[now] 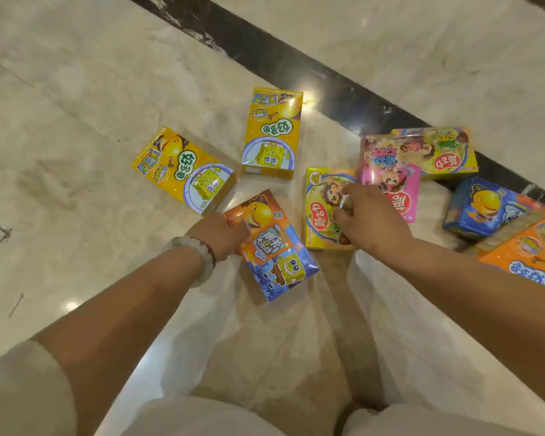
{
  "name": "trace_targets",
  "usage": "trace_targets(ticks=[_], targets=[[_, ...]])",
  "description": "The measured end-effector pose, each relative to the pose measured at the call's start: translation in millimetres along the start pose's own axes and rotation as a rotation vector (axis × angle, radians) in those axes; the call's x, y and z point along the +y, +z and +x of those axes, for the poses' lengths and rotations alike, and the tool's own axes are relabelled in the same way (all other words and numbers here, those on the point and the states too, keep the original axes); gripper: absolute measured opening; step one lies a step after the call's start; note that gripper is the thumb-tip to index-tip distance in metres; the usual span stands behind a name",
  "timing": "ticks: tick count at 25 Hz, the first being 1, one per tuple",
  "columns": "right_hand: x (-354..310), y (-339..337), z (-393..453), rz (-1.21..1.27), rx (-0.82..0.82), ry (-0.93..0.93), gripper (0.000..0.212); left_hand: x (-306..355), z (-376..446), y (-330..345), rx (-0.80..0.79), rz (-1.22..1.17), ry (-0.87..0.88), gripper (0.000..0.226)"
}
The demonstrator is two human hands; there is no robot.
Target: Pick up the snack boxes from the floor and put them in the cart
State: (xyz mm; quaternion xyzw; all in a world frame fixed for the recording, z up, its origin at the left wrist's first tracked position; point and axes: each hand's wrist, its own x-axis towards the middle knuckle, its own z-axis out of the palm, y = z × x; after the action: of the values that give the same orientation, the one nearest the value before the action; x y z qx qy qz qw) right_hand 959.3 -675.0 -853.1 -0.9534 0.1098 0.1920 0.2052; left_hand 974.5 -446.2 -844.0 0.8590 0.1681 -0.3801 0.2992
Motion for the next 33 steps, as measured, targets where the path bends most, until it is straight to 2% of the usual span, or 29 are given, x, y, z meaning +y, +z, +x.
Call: trace_targets(ticks=[3,6,10,13,15,19,21,23,26,29,33], targets=[[-9.0,-0.5,-0.8,-0.137,0.048,0.031,0.048,-1.7,2.6,7.4,0.054,-0.122,-0.066,0.036],[-12.9,12.0,-6.6,-0.284,0.083,-0.005,0.059,-7.3,-0.5,21.1,0.107,-0.259,-0.131,0.059],[1.8,24.1,-8.3,-0.309,0.120,-0.173,0.068,-8.0,-0.1,32.5,0.107,-0.261,-0.049,0.068],[5.9,18.8,-16.0,-0.264,0.043,-0.220,0.074,-7.9,2.2,33.5,0.125,-0.260,0.001,0.078],[5.2,18.1,-20.8,-0.248,-0.001,-0.218,0.076,-11.6,3.6,35.3,0.163,-0.274,0.007,0.074],[-2.1,12.0,-22.0,-0.168,-0.083,-0.113,0.089,-15.4,7.6,39.2,0.224,-0.296,0.004,0.048],[-5.8,12.7,-22.3,-0.057,-0.102,0.019,0.097,-15.8,6.1,41.5,0.204,-0.322,0.007,0.056],[-8.2,17.6,-22.9,-0.068,-0.116,0.083,0.099,-17.4,5.6,44.7,0.193,-0.293,0.034,0.070],[-9.0,26.8,-21.1,0.004,-0.130,0.105,0.089,-19.5,7.7,45.7,0.194,-0.251,0.048,0.079],[-5.5,34.0,-16.6,0.310,-0.133,0.204,0.068,-19.5,8.7,44.8,0.184,-0.235,0.056,0.080],[-0.8,35.2,-12.3,0.758,-0.126,0.347,0.037,-20.3,4.8,42.5,0.160,-0.306,0.060,0.099]])
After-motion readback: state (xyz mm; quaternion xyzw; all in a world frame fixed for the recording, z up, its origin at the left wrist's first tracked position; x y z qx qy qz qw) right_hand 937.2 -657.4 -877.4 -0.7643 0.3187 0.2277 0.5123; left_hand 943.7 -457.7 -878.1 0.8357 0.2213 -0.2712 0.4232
